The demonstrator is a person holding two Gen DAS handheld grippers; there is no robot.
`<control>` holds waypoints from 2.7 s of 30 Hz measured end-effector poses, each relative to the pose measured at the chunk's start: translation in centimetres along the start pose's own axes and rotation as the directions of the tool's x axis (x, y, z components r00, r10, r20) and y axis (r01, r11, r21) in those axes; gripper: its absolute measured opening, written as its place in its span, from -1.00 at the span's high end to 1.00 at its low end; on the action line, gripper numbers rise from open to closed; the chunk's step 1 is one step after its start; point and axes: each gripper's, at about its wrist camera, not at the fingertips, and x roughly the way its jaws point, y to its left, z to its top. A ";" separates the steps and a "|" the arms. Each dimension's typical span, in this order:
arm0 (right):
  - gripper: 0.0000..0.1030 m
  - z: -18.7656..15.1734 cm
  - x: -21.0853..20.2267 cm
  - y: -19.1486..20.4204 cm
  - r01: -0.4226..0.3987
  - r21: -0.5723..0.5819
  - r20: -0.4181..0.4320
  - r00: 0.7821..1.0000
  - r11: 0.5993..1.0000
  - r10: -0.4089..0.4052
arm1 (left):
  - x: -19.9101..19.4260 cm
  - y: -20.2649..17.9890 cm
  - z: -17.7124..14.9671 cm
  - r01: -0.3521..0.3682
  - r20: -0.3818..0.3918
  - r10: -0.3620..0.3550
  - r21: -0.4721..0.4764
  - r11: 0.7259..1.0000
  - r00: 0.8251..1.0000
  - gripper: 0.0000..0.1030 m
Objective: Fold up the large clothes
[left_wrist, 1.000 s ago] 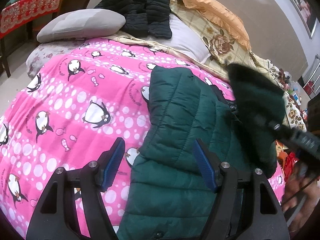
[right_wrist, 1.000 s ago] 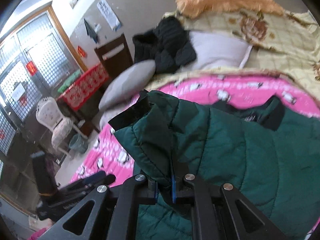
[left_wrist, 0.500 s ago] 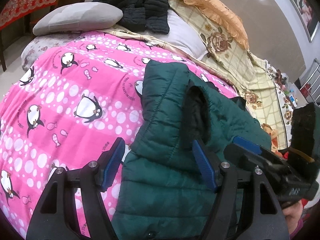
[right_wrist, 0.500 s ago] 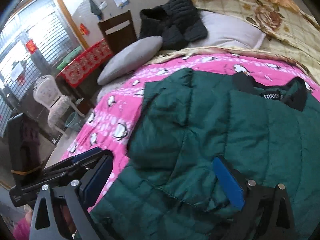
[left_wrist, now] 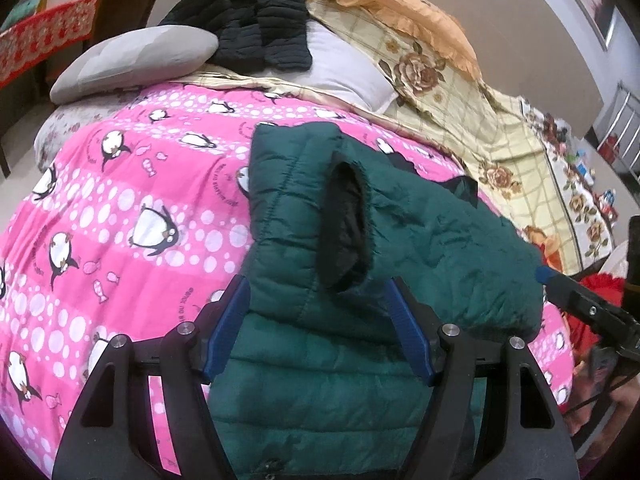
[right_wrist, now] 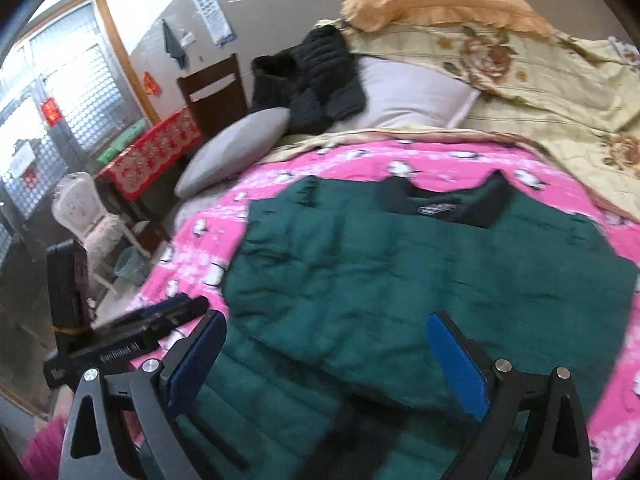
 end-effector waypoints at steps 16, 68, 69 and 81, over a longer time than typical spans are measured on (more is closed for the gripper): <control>-0.93 -5.8 -10.0 -11.6 0.135 0.136 0.027 0.990 0.982 -0.140 | 4.0 -2.7 -0.2 -0.011 -0.052 0.010 -0.002 1.000 0.999 -0.37; -0.47 -2.8 2.1 -11.9 0.391 0.011 -0.082 0.918 0.920 -0.389 | 0.1 -3.3 2.5 -0.141 0.150 0.125 0.102 0.985 0.981 0.26; -0.47 -2.8 2.7 -12.3 0.399 0.011 -0.094 0.913 0.917 -0.396 | 0.5 -3.5 2.5 -0.139 0.140 0.123 0.112 0.984 0.982 0.21; -0.49 -2.8 4.0 -13.3 0.410 0.071 -0.114 0.909 0.909 -0.401 | 6.3 -4.4 1.0 -0.252 0.087 0.239 0.208 0.945 0.967 0.21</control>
